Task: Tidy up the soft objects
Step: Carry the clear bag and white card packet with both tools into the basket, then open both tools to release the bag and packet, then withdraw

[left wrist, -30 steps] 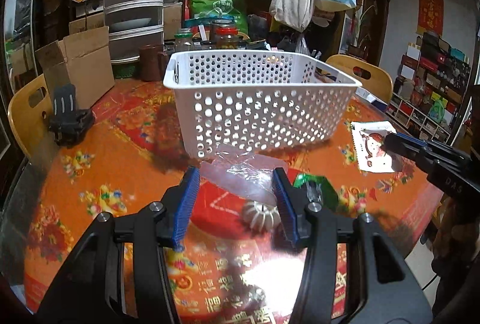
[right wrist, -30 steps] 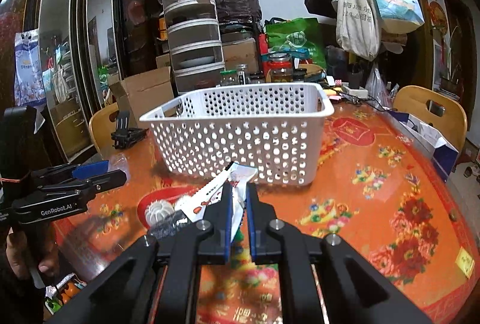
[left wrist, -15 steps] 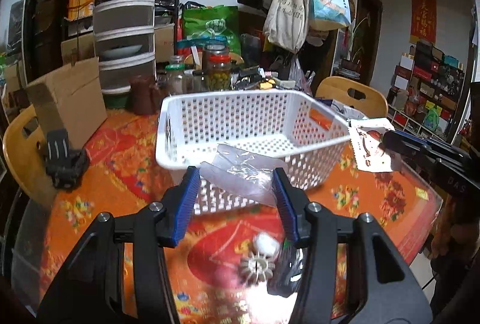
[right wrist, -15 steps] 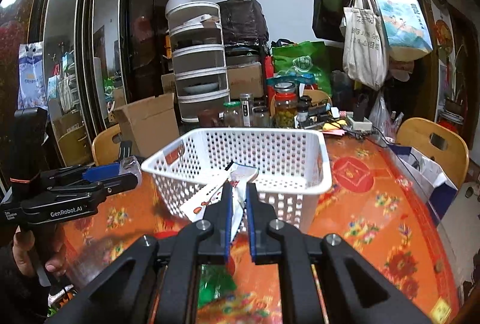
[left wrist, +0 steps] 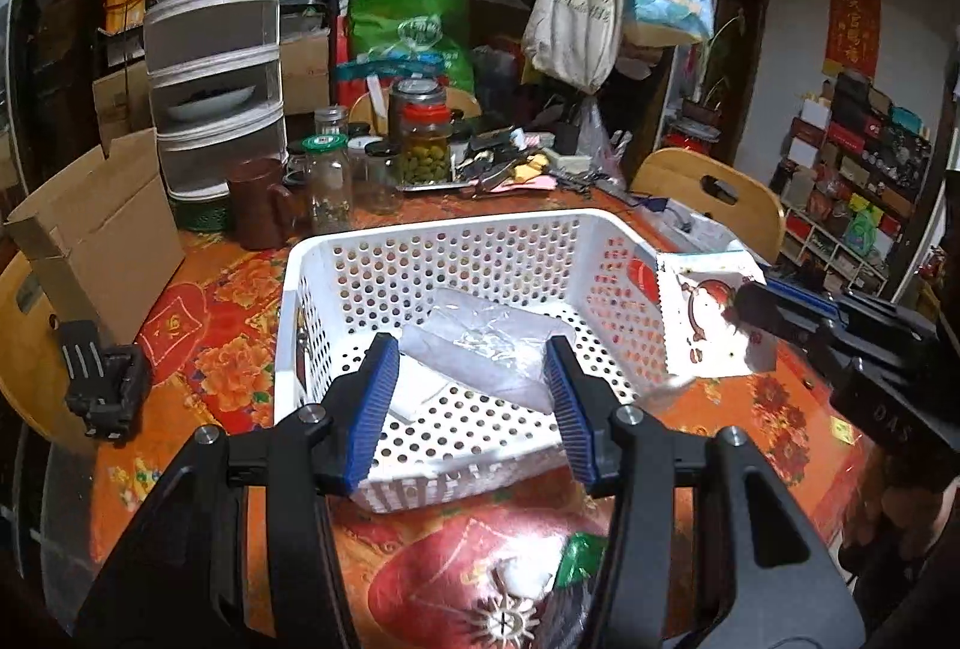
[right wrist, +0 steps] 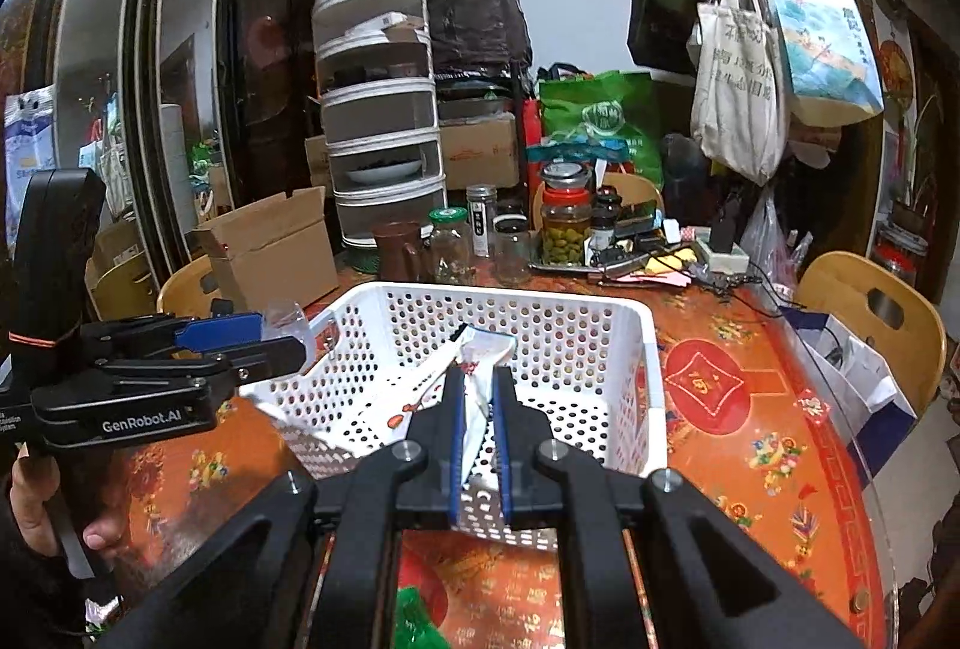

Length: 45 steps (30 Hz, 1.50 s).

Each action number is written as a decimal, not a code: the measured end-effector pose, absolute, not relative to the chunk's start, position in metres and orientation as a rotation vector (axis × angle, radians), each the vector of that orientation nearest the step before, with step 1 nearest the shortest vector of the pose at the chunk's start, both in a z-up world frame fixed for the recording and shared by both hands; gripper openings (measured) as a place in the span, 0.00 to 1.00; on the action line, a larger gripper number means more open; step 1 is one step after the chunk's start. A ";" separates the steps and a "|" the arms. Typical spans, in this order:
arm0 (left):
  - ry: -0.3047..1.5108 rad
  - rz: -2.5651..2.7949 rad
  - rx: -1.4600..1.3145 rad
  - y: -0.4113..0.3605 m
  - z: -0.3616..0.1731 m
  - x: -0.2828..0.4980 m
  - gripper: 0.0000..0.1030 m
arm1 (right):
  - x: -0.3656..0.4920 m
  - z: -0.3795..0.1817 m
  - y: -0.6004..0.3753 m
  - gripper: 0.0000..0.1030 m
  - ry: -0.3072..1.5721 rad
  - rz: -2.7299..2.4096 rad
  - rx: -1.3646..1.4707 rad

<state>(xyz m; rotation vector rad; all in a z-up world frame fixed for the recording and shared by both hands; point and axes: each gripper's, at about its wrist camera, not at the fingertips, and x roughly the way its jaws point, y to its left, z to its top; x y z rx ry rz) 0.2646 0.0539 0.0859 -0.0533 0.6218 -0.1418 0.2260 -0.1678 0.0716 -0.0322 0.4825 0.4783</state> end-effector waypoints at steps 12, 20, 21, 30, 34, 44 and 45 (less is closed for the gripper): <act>0.795 -0.033 -0.029 0.052 0.057 0.366 0.46 | 0.310 0.044 -0.153 0.07 0.692 0.435 -0.036; 1.016 -0.004 -0.045 0.055 0.010 0.419 0.46 | 0.349 0.017 -0.138 0.07 0.817 0.392 -0.101; 1.028 0.000 -0.042 0.054 0.007 0.420 0.46 | 0.353 0.014 -0.137 0.07 0.832 0.387 -0.104; 1.046 0.012 -0.036 0.054 -0.004 0.425 0.47 | 0.369 -0.004 -0.134 0.08 0.895 0.370 -0.111; 1.040 -0.007 -0.050 0.053 -0.003 0.424 0.53 | 0.370 -0.004 -0.132 0.09 0.896 0.371 -0.108; 0.933 -0.034 -0.050 0.048 0.024 0.405 0.82 | 0.356 0.015 -0.143 0.43 0.833 0.385 -0.064; 0.921 -0.036 -0.055 0.049 0.028 0.401 0.82 | 0.352 0.020 -0.144 0.55 0.817 0.384 -0.065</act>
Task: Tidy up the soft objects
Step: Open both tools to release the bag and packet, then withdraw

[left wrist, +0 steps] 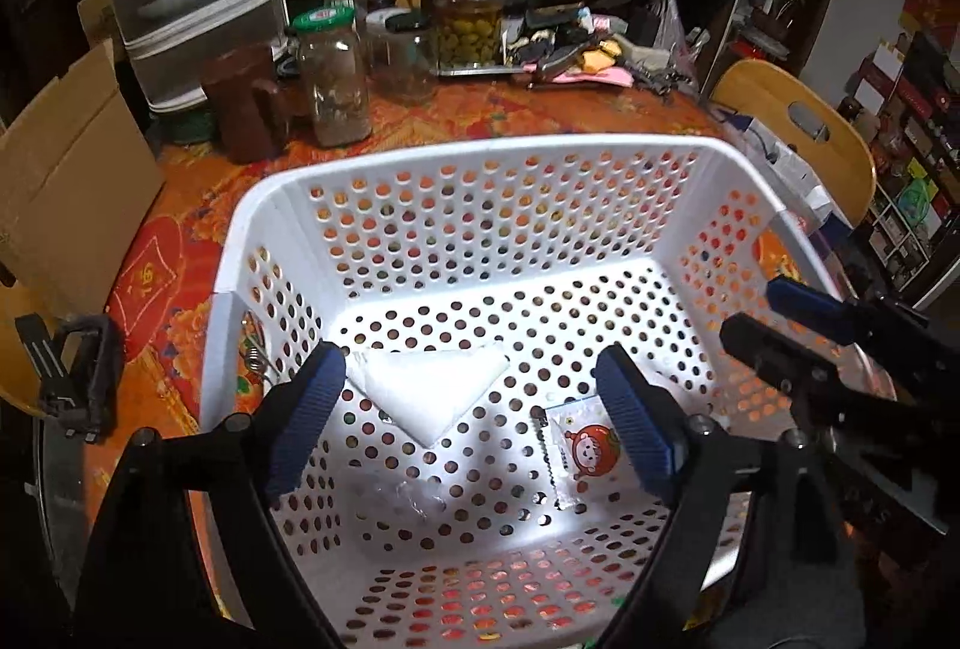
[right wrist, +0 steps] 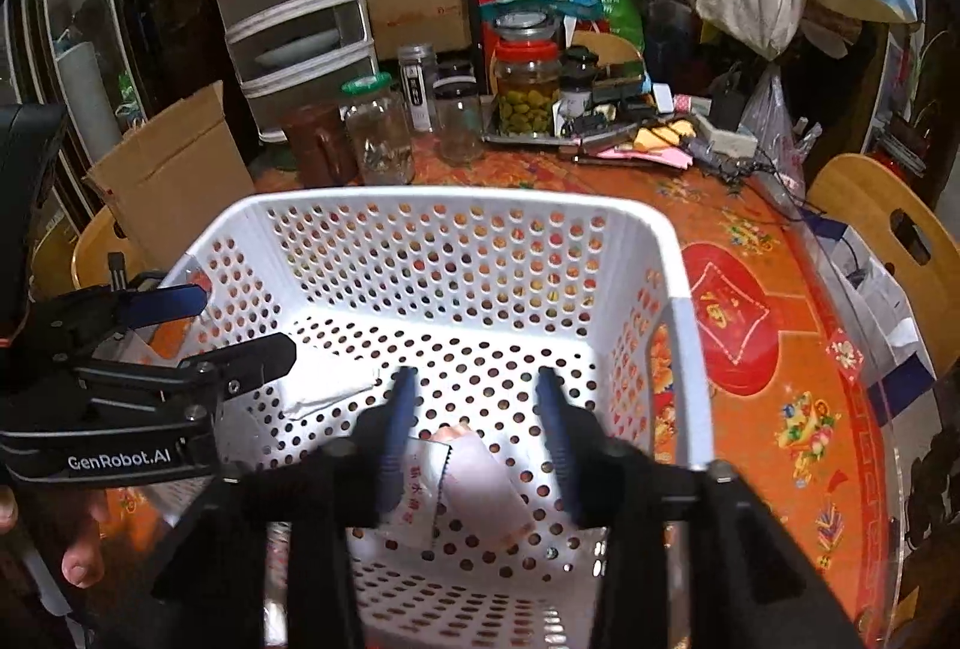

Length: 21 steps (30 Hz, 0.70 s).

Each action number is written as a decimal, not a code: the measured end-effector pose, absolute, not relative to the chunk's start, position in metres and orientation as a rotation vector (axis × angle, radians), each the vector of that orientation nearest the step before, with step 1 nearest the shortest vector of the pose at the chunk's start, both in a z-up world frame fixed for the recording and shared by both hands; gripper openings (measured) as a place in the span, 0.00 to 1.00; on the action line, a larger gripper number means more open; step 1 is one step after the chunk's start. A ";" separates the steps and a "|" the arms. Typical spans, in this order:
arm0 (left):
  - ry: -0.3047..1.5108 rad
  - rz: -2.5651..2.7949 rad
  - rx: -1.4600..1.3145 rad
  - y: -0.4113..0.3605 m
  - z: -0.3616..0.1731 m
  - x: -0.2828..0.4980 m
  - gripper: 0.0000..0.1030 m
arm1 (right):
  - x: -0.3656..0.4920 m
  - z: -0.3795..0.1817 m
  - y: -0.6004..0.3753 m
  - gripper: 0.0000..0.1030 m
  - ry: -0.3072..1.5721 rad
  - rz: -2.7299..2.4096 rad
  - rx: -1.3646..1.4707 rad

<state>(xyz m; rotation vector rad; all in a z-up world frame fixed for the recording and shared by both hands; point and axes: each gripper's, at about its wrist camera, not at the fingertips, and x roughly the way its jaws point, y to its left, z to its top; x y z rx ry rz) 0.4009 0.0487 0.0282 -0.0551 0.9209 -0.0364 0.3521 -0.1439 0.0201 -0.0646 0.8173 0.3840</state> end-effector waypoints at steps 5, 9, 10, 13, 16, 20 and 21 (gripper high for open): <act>0.852 -0.041 -0.053 0.052 0.053 0.361 0.83 | 0.324 0.039 -0.153 0.71 0.740 0.390 -0.064; 0.725 -0.071 -0.066 0.061 0.072 0.297 1.00 | 0.280 0.052 -0.170 0.76 0.651 0.406 -0.046; 0.700 -0.075 -0.061 0.063 0.073 0.279 1.00 | 0.269 0.053 -0.175 0.77 0.633 0.407 -0.041; 0.675 -0.086 -0.055 0.068 0.067 0.236 1.00 | 0.230 0.051 -0.189 0.86 0.587 0.412 -0.028; 0.659 -0.085 -0.076 0.075 0.056 0.202 1.00 | 0.197 0.036 -0.199 0.87 0.578 0.420 -0.010; 0.641 -0.064 -0.122 0.085 0.038 0.165 1.00 | 0.162 0.007 -0.205 0.87 0.604 0.427 0.020; 0.642 -0.065 -0.141 0.087 0.033 0.157 1.00 | 0.156 0.001 -0.207 0.87 0.608 0.432 0.032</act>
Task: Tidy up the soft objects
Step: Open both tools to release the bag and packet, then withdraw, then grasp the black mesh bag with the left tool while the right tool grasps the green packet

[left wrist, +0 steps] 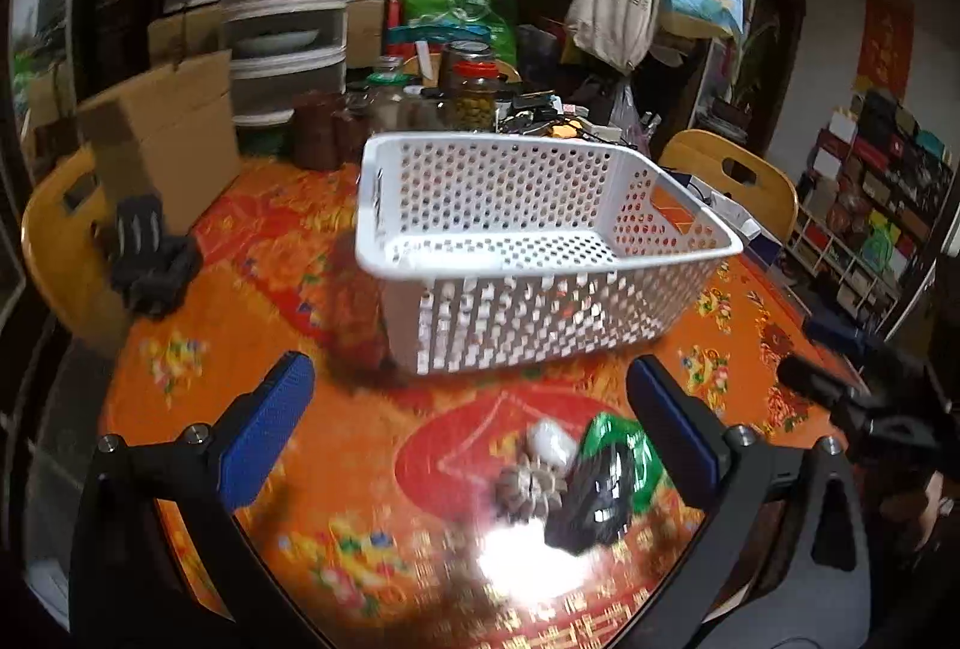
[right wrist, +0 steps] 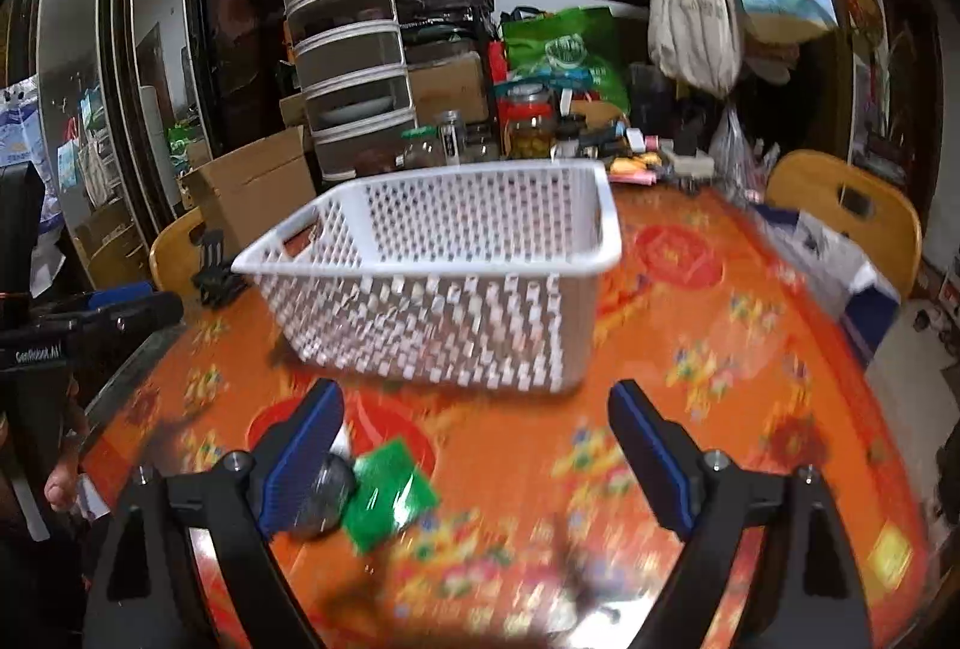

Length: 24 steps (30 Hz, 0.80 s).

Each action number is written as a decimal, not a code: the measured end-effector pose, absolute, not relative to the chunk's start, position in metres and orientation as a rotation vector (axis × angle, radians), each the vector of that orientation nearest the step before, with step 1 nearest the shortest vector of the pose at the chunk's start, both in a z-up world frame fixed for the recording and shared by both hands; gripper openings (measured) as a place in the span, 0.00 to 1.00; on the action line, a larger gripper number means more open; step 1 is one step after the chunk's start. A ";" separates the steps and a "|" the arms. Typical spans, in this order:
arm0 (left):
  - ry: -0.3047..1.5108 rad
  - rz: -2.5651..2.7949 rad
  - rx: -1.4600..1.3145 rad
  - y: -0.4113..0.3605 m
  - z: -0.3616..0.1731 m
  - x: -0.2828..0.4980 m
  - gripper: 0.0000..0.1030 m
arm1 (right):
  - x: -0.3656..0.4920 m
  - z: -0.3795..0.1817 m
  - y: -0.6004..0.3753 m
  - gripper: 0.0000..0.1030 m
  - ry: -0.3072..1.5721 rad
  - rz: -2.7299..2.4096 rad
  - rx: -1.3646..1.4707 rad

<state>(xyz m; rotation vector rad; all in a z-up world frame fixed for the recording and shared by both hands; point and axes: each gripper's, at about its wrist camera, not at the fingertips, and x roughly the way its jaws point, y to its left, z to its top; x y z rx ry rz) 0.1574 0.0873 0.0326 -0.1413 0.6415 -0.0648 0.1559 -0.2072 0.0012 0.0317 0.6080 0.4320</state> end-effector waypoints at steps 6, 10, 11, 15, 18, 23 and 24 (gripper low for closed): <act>0.705 -0.105 -0.143 0.067 -0.020 0.130 1.00 | 0.128 -0.033 -0.209 0.87 0.651 0.448 0.072; 0.758 -0.153 -0.122 0.043 -0.048 0.131 1.00 | 0.122 -0.051 -0.206 0.87 0.680 0.450 0.076; 0.763 -0.166 -0.119 0.038 -0.052 0.132 1.00 | 0.121 -0.053 -0.207 0.87 0.684 0.452 0.082; 0.766 -0.181 -0.087 0.017 -0.064 0.129 0.99 | 0.121 -0.062 -0.213 0.87 0.696 0.444 0.109; 0.767 -0.163 -0.069 0.006 -0.066 0.134 0.93 | 0.121 -0.063 -0.216 0.87 0.694 0.437 0.123; 0.801 -0.137 -0.062 -0.002 -0.078 0.145 0.70 | 0.125 -0.065 -0.217 0.87 0.707 0.446 0.135; 0.805 -0.132 -0.065 -0.002 -0.079 0.147 0.69 | 0.126 -0.066 -0.216 0.87 0.710 0.451 0.134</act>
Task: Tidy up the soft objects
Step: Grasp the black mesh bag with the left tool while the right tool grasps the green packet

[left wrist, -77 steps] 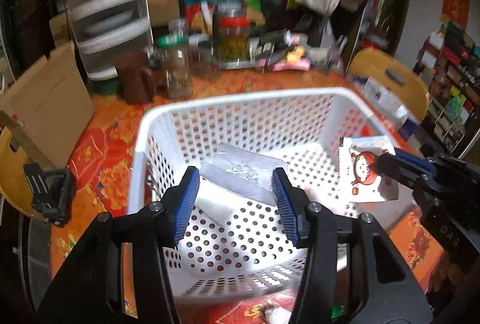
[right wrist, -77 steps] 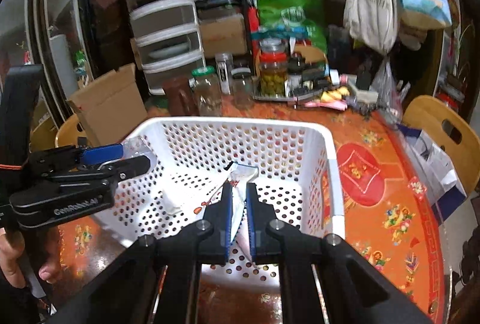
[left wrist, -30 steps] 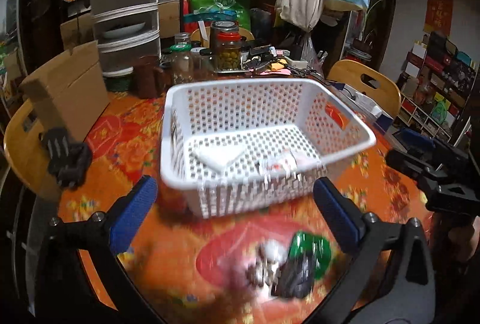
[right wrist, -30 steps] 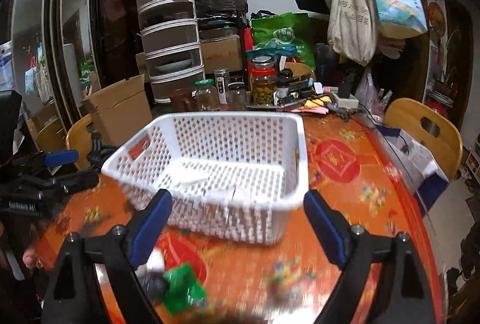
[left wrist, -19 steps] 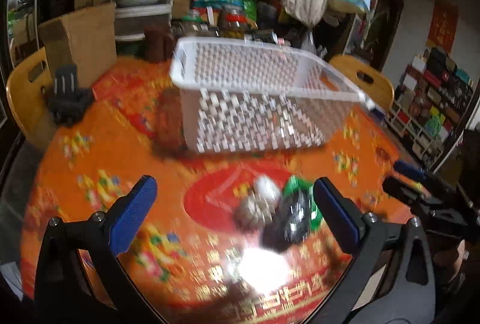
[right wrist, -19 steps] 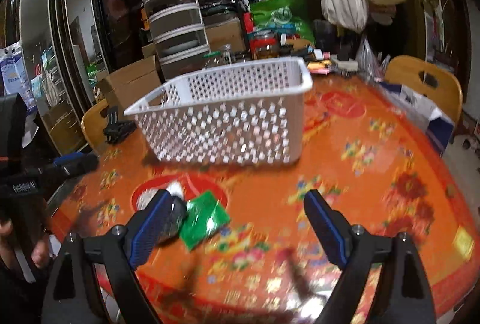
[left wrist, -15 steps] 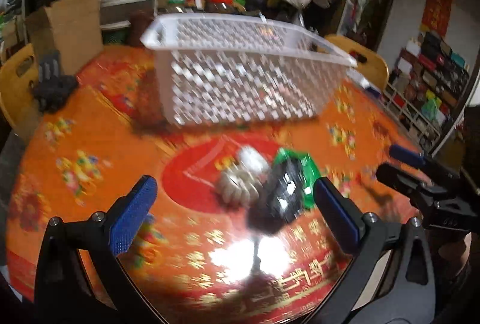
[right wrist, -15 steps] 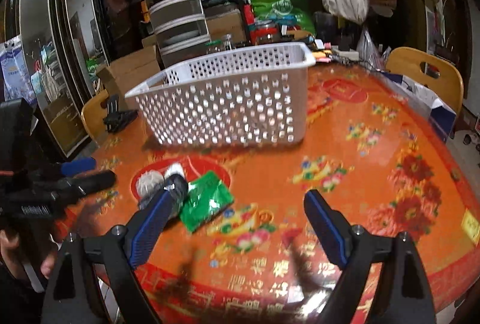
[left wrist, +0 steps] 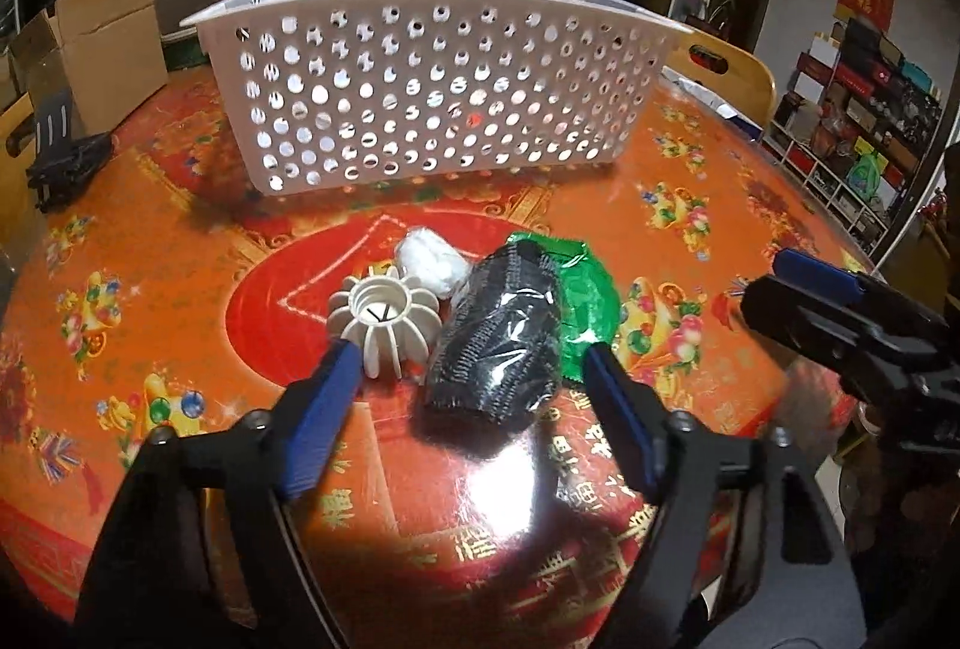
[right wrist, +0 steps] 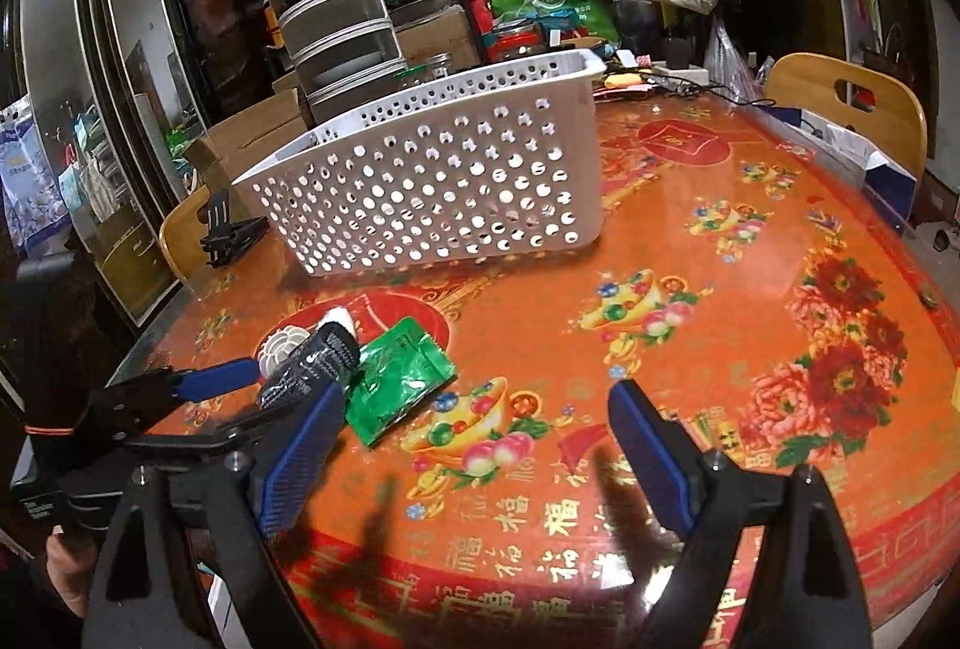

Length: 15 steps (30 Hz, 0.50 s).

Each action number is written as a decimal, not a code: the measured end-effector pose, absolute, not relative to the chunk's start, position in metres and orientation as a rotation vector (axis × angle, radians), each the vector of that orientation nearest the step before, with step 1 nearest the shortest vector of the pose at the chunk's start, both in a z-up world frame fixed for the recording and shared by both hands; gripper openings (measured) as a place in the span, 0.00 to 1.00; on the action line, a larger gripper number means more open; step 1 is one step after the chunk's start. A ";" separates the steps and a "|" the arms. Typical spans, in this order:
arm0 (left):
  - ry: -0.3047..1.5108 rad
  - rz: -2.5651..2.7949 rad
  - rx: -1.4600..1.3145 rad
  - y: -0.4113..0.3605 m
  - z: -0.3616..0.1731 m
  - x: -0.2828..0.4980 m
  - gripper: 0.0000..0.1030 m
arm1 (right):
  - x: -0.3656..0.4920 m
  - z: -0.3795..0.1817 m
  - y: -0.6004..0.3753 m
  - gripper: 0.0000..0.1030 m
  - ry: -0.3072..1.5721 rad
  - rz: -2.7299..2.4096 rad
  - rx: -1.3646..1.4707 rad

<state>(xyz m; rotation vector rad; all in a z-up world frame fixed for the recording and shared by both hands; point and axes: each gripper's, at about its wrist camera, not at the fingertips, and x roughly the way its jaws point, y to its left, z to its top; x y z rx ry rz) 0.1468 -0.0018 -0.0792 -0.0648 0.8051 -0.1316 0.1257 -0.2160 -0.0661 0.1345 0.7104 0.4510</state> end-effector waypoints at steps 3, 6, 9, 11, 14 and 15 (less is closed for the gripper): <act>0.791 -0.125 -0.060 -0.002 -0.080 0.148 0.59 | 0.128 -0.069 -0.213 0.87 0.720 0.459 0.134; 0.774 -0.139 -0.063 -0.001 -0.080 0.146 0.43 | 0.131 -0.071 -0.207 0.87 0.733 0.472 0.140; 0.769 -0.147 -0.061 0.003 -0.080 0.143 0.41 | 0.134 -0.074 -0.199 0.87 0.745 0.504 0.141; 0.761 -0.148 -0.063 0.009 -0.081 0.137 0.41 | 0.136 -0.075 -0.191 0.87 0.753 0.526 0.133; 0.754 -0.142 -0.069 0.020 -0.082 0.129 0.41 | 0.143 -0.081 -0.177 0.87 0.778 0.535 0.106; 0.751 -0.139 -0.070 0.025 -0.083 0.126 0.41 | 0.145 -0.082 -0.173 0.87 0.785 0.537 0.099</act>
